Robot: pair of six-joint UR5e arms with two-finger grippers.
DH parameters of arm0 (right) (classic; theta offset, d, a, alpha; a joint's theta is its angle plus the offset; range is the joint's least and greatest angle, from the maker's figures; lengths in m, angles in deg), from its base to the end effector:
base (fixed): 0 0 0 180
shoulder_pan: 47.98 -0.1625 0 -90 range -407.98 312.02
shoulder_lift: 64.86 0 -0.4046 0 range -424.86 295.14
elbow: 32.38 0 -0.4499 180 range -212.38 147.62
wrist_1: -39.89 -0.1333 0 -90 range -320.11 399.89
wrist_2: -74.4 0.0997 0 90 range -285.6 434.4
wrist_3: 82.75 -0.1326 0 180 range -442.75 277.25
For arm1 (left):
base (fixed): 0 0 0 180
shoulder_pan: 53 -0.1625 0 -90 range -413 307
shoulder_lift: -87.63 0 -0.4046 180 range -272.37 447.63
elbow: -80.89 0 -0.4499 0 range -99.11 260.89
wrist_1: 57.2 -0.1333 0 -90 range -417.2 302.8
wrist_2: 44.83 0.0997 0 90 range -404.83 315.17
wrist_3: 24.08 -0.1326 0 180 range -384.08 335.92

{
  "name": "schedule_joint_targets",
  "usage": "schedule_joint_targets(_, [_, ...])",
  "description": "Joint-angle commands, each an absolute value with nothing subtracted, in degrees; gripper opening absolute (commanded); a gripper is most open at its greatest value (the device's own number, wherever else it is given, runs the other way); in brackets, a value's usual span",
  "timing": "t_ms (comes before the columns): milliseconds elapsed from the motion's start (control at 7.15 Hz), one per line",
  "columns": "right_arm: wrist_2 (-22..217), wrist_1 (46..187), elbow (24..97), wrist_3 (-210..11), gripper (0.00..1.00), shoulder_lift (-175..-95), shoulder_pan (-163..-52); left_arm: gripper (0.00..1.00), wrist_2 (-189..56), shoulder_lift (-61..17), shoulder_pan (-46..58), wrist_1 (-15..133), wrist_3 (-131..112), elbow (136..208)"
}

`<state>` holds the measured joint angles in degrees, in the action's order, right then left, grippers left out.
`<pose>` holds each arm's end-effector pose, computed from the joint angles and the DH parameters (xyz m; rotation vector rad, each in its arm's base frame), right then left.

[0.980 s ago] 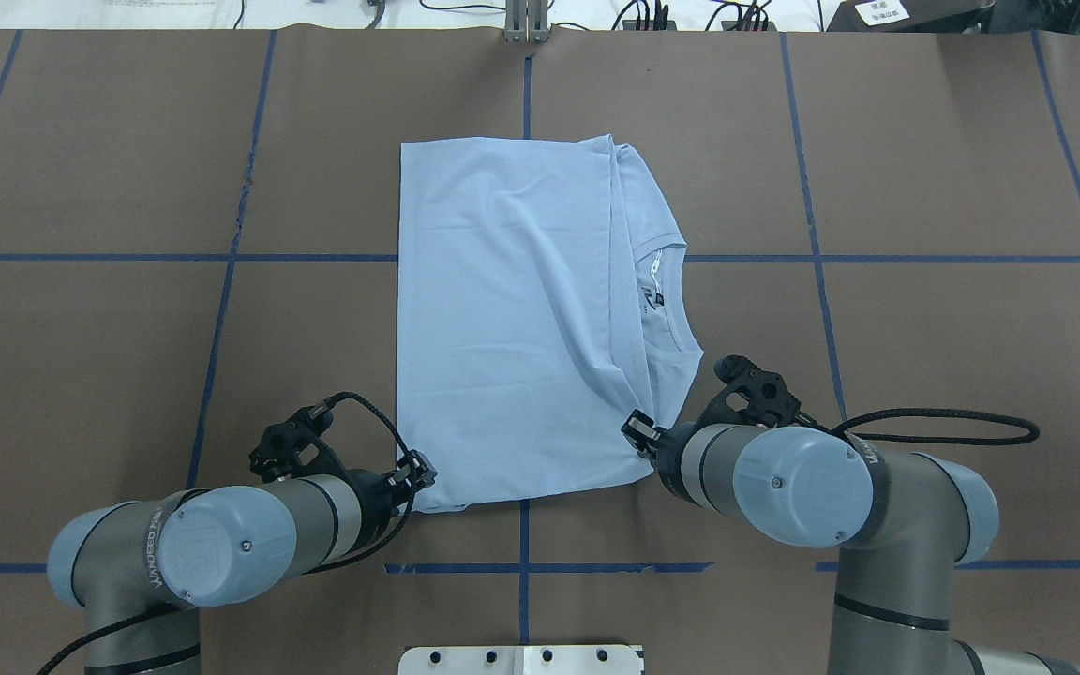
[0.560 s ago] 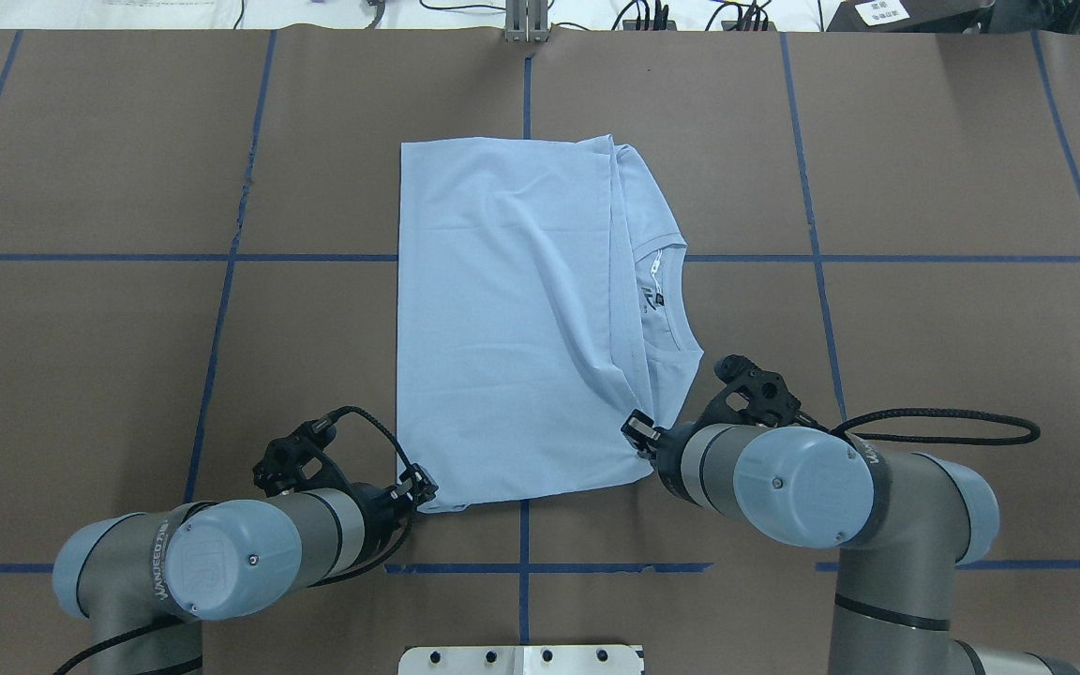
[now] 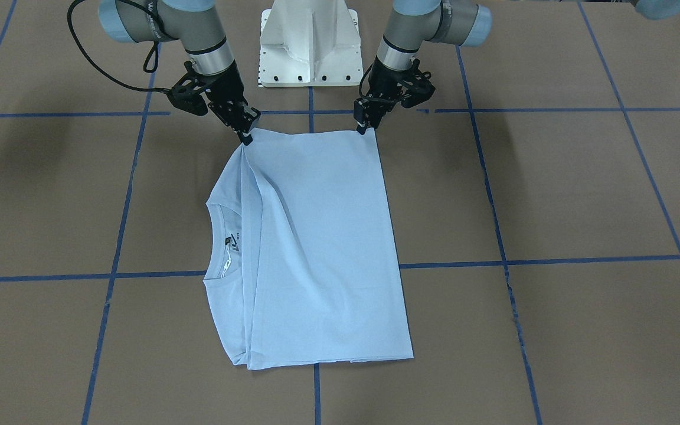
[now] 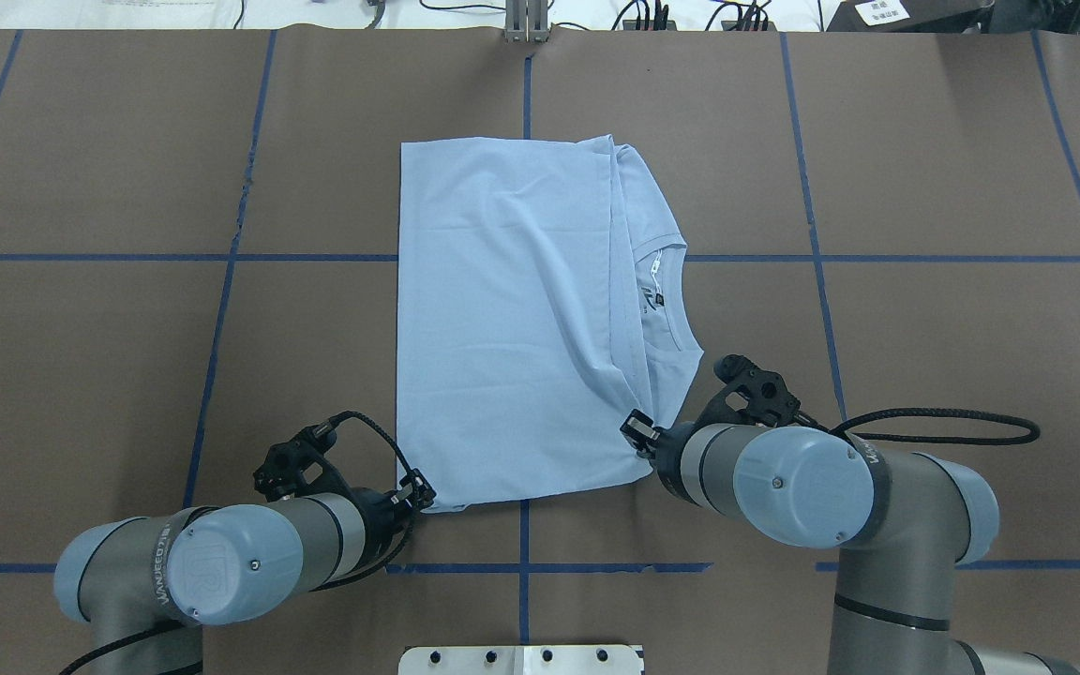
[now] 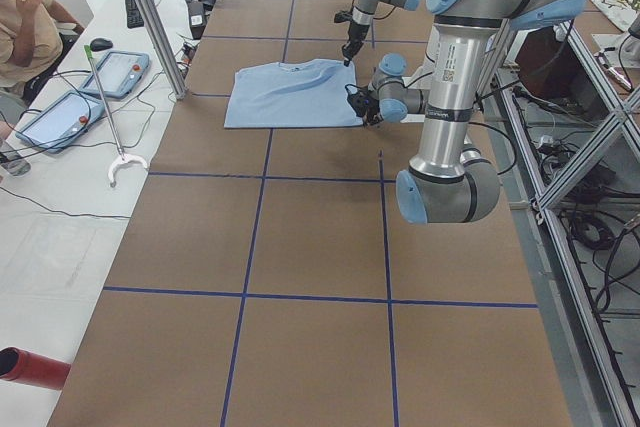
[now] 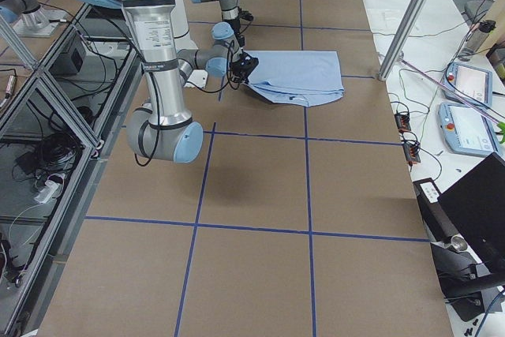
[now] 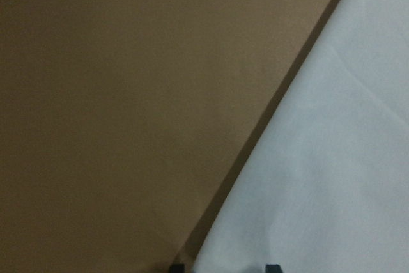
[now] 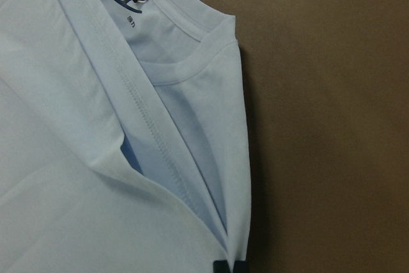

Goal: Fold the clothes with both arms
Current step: 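Grasp the near edge of the shirt with both grippers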

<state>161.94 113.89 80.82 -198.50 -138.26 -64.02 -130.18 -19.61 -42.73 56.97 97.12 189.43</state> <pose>-0.5640 -0.3068 0.2543 -0.0440 -0.9953 0.6905 0.6131 -0.2575 0.2658 -0.1203 1.0658 -0.6974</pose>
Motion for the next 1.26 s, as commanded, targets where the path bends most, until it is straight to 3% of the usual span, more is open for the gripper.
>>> schedule_joint_targets(0, [161.9,113.9,80.8,-198.5,0.00,-138.3,-64.1,0.03,-130.3,-19.6,-42.7,57.0,97.1,189.4])
schedule_joint_targets(560, [162.0,114.0,83.2,-198.5,0.00,-140.0,-64.1,0.00,-130.3,-19.7,-43.0,57.0,97.0,191.4])
schedule_joint_targets(1120, [163.3,114.2,92.5,-203.4,0.00,-144.9,-63.9,0.00,-129.8,-17.7,-50.4,53.5,103.4,206.8])
